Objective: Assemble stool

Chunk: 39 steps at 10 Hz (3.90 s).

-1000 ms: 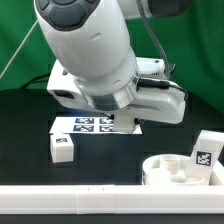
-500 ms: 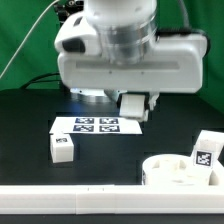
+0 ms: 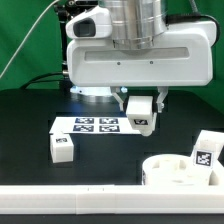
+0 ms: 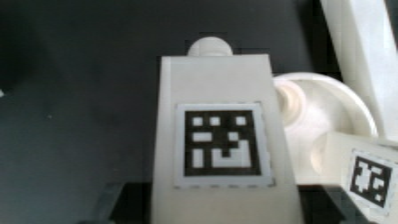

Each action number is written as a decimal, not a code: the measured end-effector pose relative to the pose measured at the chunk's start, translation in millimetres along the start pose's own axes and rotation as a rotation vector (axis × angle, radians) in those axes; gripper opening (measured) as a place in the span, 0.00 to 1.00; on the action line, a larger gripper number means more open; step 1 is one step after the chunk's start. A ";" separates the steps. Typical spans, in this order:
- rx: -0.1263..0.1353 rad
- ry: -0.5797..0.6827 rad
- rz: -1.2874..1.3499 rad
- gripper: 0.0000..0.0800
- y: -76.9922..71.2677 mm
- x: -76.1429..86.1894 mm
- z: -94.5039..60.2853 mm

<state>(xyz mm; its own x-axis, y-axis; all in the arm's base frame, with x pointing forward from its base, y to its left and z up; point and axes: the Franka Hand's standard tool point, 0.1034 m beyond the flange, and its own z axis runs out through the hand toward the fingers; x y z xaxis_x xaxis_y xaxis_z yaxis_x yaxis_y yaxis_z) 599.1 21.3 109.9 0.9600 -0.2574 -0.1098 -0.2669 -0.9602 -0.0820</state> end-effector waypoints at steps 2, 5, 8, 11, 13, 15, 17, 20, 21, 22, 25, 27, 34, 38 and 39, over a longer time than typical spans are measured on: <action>-0.007 0.168 -0.077 0.42 -2.5 21.9 -9.7; -0.011 0.391 -0.122 0.42 -9.7 33.4 -11.9; -0.008 0.562 -0.149 0.42 -15.0 32.3 -6.5; -0.006 0.551 -0.177 0.42 -29.0 32.3 -3.2; -0.014 0.548 -0.192 0.42 -25.9 34.3 -2.2; -0.018 0.540 -0.200 0.42 -25.8 32.0 4.0; -0.017 0.534 -0.212 0.42 -33.7 33.2 10.0; -0.018 0.530 -0.216 0.42 -35.9 32.4 13.6; -0.018 0.529 -0.216 0.42 -35.6 32.3 13.8; -0.018 0.527 -0.218 0.42 -36.6 31.0 15.3; -0.021 0.517 -0.222 0.42 -36.6 25.3 21.6; -0.023 0.514 -0.222 0.42 -35.5 24.1 23.1; -0.030 0.514 -0.223 0.42 -32.2 23.5 35.1; -0.030 0.518 -0.224 0.54 -32.3 24.0 35.0; -0.029 0.518 -0.222 0.74 -32.0 24.2 34.3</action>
Offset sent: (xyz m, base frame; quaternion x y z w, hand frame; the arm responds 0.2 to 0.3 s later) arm 0.0000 0.0000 0.0000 0.0000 0.1296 0.0000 0.9916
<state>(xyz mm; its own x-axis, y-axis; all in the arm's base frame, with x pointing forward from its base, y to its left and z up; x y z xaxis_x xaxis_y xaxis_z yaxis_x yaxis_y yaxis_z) 627.9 49.5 75.8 0.9108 -0.0608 0.4083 -0.0581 -0.9981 -0.0192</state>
